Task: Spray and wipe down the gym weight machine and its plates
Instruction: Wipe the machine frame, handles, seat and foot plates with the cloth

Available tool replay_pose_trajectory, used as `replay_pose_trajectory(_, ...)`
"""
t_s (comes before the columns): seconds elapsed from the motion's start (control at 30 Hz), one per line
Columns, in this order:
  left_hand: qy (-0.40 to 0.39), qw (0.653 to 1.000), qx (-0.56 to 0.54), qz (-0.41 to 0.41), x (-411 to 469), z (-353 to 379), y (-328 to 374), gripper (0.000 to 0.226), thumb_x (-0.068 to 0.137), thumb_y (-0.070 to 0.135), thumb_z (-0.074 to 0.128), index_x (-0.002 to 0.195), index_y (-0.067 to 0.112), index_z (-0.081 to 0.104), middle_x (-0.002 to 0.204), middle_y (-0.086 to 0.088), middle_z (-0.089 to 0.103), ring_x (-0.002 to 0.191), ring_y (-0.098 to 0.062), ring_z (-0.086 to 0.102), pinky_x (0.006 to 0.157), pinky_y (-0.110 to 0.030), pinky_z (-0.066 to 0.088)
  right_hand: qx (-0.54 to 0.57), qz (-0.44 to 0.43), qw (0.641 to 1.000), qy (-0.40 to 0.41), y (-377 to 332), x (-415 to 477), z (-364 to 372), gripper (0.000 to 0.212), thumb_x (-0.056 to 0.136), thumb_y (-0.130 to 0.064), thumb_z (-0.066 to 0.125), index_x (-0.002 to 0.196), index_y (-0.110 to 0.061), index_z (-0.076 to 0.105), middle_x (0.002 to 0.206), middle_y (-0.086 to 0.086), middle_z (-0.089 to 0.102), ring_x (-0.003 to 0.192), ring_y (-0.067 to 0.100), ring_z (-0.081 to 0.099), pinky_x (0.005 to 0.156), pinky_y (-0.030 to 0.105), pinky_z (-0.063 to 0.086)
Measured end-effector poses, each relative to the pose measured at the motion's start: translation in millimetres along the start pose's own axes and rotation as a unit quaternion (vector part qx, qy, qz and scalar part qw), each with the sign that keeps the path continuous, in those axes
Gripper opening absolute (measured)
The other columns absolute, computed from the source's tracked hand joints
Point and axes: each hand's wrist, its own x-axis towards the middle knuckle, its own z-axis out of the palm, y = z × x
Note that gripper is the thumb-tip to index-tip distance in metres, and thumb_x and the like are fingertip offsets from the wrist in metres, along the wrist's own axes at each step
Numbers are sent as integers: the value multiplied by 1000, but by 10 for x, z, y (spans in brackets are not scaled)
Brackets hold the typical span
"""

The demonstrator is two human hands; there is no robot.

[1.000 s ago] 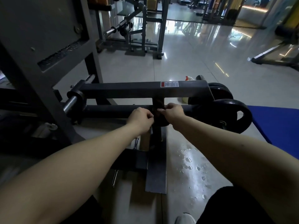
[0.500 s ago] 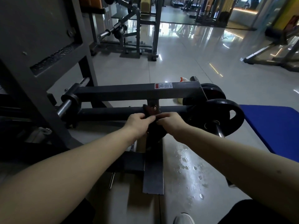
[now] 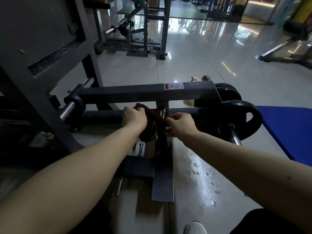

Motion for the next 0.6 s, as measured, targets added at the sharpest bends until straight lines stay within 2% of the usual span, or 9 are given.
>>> replay_pose_trajectory(0.1,39,999,-24,-8,91,-8,-17,45,106,27,46,145,6,35,129,-13,56,102,-25,58,78,-32,45,-9,4,1000,16,30,62,8,16,97,-7,64,84,-14,70,82,14,73,61,22,73,54,28,56)
replay_pose_trajectory(0.17,42,999,-29,14,109,-12,-23,41,106,26,48,142,9,38,121,-9,57,97,-21,57,75,-31,44,3,9,1000,12,43,88,25,14,97,-7,65,85,-14,70,84,13,74,63,22,74,55,28,55)
replay_pose_trajectory(0.27,-22,997,-37,69,94,42,-46,36,104,30,53,136,16,47,113,-3,58,84,-13,58,67,-28,48,12,11,1000,9,68,125,41,17,97,-6,65,85,-17,69,83,10,74,64,20,75,57,27,57)
replay_pose_trajectory(0.3,-56,994,-36,85,71,83,-51,36,103,32,55,135,17,49,114,-3,59,86,-14,60,69,-29,51,15,11,1000,8,71,133,42,19,97,-5,65,84,-19,69,83,9,74,65,20,74,57,27,57)
replay_pose_trajectory(0.4,-152,982,-19,111,-34,216,-34,36,98,40,62,126,17,60,114,-6,65,99,-23,66,87,-43,58,19,16,1000,4,92,177,47,18,95,-4,65,87,-19,71,88,11,74,75,23,75,65,35,63)
replay_pose_trajectory(0.5,-183,978,-74,70,-72,257,-12,43,97,54,58,101,13,72,102,-13,72,97,-30,69,94,-51,56,23,23,999,10,89,183,33,12,95,-5,67,98,-15,73,91,7,73,82,23,74,68,33,64)
replay_pose_trajectory(0.6,-180,976,-121,23,-51,326,-49,28,94,44,69,103,18,73,103,-8,74,97,-27,71,94,-49,58,27,25,999,2,89,165,39,10,95,-8,68,103,-13,74,88,8,76,75,19,75,55,22,56)
